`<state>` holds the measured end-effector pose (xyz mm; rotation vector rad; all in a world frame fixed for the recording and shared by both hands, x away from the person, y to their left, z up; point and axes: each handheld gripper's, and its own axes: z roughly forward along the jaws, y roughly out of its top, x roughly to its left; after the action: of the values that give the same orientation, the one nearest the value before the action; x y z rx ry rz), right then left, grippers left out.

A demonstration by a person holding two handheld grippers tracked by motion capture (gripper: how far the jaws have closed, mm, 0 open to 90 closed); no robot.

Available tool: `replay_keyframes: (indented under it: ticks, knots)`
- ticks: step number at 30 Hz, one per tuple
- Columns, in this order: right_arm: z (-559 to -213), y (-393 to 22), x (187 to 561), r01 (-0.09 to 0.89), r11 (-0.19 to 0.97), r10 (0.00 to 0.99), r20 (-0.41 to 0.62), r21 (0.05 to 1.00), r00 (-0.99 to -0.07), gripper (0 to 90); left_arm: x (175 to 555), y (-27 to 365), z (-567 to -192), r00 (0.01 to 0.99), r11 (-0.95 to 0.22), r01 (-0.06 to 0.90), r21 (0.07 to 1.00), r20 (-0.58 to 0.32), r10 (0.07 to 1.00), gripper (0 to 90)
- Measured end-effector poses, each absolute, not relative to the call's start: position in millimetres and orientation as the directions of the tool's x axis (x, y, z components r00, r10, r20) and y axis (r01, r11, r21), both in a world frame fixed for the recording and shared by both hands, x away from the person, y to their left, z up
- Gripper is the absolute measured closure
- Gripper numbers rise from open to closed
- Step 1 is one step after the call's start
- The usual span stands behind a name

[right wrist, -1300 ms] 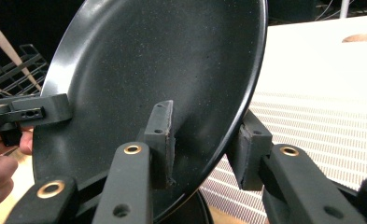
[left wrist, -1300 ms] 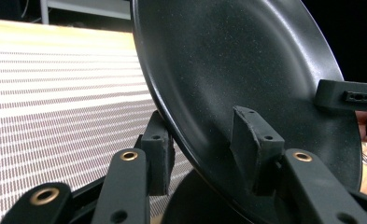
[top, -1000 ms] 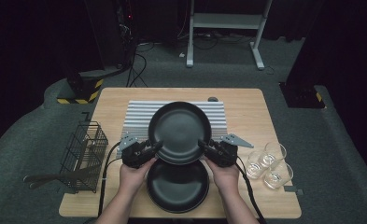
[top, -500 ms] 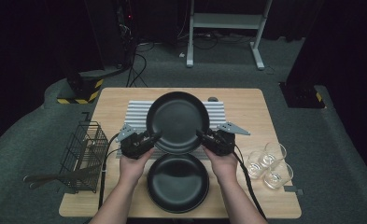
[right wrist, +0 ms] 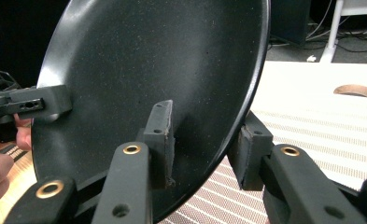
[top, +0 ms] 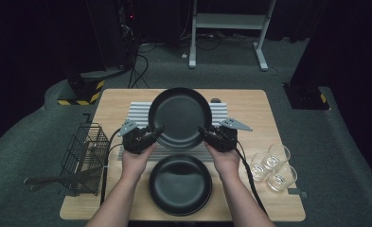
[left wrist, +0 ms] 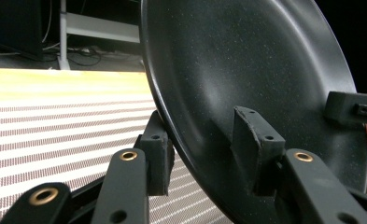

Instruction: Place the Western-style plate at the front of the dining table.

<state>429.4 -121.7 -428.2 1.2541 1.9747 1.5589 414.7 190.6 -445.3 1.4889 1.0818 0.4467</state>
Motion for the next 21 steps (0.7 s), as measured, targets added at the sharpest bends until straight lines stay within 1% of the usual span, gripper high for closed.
replay_keyframes:
  ticks: [8,21]
  knots:
    - [-425,-119,438,0.432,0.024,0.787,0.25,0.902,-0.565,63.8,422,194,-445,0.492,0.115,0.364,0.924,-0.295,0.819,59.2]
    - [-437,-116,450,0.464,0.041,0.788,0.257,0.885,-0.56,63.8,433,196,-458,0.481,0.113,0.395,0.912,-0.31,0.82,59.3]
